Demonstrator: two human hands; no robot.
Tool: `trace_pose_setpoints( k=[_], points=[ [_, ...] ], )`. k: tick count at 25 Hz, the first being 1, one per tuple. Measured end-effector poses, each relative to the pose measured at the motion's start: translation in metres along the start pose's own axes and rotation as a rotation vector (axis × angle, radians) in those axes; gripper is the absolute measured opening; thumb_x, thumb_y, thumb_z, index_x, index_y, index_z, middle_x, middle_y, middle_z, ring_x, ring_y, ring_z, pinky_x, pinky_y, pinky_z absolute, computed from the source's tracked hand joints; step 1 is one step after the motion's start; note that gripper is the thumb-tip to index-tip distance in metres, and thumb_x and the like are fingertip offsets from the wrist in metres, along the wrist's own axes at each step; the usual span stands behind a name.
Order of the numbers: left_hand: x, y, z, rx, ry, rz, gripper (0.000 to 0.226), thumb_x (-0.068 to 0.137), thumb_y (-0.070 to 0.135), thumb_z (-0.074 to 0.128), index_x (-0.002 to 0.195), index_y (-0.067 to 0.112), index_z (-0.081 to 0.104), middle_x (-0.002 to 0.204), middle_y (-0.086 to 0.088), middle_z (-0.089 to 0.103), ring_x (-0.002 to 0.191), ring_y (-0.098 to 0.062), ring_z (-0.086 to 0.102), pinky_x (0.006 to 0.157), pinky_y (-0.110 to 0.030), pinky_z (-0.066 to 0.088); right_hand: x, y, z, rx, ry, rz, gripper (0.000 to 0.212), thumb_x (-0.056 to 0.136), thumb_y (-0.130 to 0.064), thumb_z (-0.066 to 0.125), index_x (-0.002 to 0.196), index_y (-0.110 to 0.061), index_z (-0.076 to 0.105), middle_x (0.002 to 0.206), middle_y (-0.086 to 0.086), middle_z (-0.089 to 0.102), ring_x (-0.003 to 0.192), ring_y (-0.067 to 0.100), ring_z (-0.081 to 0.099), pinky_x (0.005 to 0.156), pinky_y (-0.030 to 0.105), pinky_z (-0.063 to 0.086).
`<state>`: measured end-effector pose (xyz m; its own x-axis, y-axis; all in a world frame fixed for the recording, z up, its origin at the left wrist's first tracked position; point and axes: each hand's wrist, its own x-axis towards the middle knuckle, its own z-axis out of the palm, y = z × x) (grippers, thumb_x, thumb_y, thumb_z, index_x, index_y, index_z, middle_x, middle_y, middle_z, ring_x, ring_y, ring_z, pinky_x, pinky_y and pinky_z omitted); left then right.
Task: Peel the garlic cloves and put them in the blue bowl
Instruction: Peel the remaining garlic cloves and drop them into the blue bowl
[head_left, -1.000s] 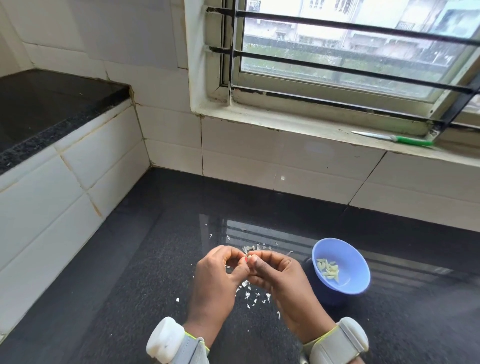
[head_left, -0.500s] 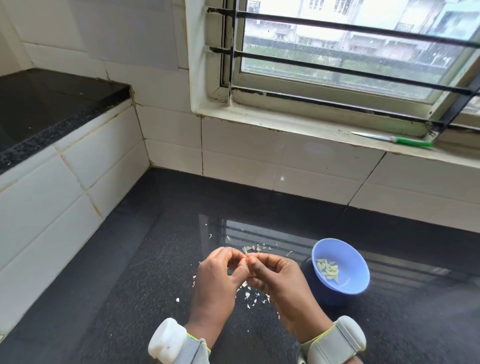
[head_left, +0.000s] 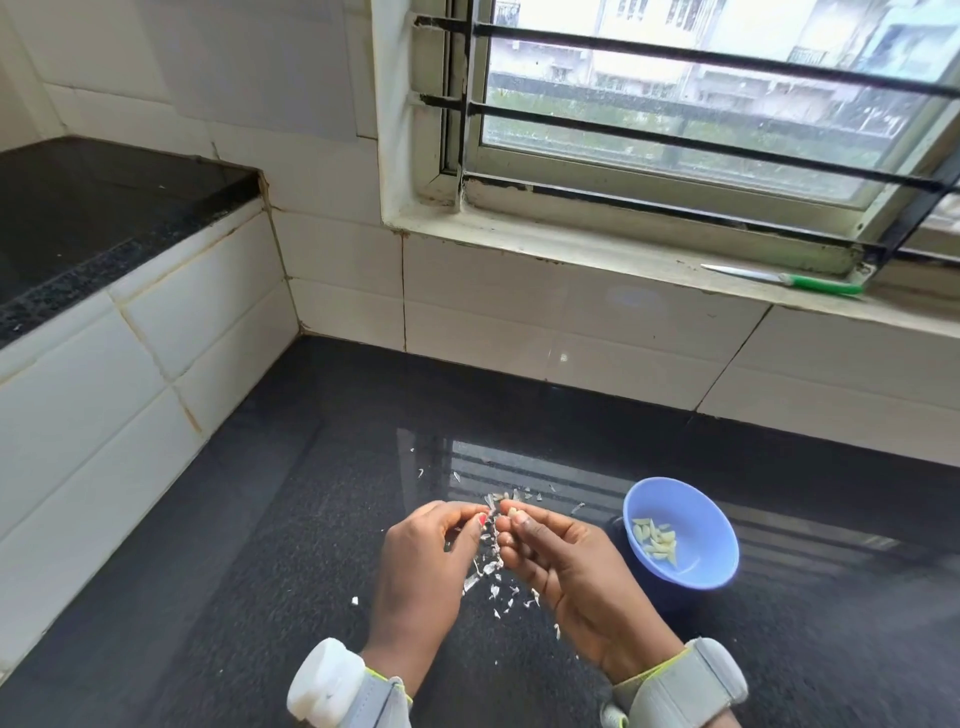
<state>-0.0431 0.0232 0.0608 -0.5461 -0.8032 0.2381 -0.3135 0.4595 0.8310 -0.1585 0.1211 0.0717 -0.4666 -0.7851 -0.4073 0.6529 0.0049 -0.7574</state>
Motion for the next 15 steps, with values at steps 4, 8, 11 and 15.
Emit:
trace_pose_setpoints(
  k=[4, 8, 11, 15],
  points=[
    [0.0015, 0.0071, -0.0019, -0.066, -0.002, 0.017, 0.004, 0.079, 0.022, 0.074, 0.079, 0.026, 0.073, 0.074, 0.018, 0.067, 0.074, 0.001, 0.063, 0.063, -0.011, 0.048, 0.0003, 0.003, 0.0012, -0.088, 0.021, -0.062, 0.027, 0.076, -0.009, 0.071, 0.1, 0.002, 0.074, 0.091, 0.019, 0.071, 0.073, 0.017, 0.065, 0.068, 0.024, 0.059],
    [0.002, 0.0096, -0.0037, -0.087, -0.015, -0.01, 0.003, 0.078, 0.023, 0.075, 0.08, 0.025, 0.075, 0.073, 0.016, 0.069, 0.072, 0.002, 0.064, 0.064, -0.014, 0.05, 0.0004, 0.0062, 0.0039, -0.268, 0.046, -0.212, 0.024, 0.075, -0.015, 0.075, 0.097, -0.005, 0.077, 0.088, 0.015, 0.074, 0.076, 0.017, 0.065, 0.069, 0.025, 0.055],
    [0.0016, 0.0113, -0.0058, -0.091, -0.025, -0.021, 0.002, 0.079, 0.023, 0.074, 0.079, 0.025, 0.075, 0.072, 0.016, 0.069, 0.071, 0.002, 0.063, 0.063, -0.015, 0.05, 0.0, 0.0062, 0.0071, -0.45, 0.09, -0.34, 0.017, 0.078, -0.014, 0.076, 0.095, -0.011, 0.078, 0.088, 0.009, 0.076, 0.082, 0.021, 0.071, 0.073, 0.028, 0.055],
    [0.0017, 0.0108, -0.0076, -0.105, -0.066, -0.014, 0.005, 0.082, 0.022, 0.071, 0.082, 0.027, 0.074, 0.077, 0.016, 0.069, 0.076, 0.003, 0.063, 0.066, -0.016, 0.05, -0.001, 0.004, 0.0085, -0.525, 0.097, -0.386, 0.014, 0.079, -0.013, 0.076, 0.093, -0.014, 0.079, 0.088, 0.005, 0.077, 0.086, 0.022, 0.073, 0.075, 0.028, 0.057]
  ],
)
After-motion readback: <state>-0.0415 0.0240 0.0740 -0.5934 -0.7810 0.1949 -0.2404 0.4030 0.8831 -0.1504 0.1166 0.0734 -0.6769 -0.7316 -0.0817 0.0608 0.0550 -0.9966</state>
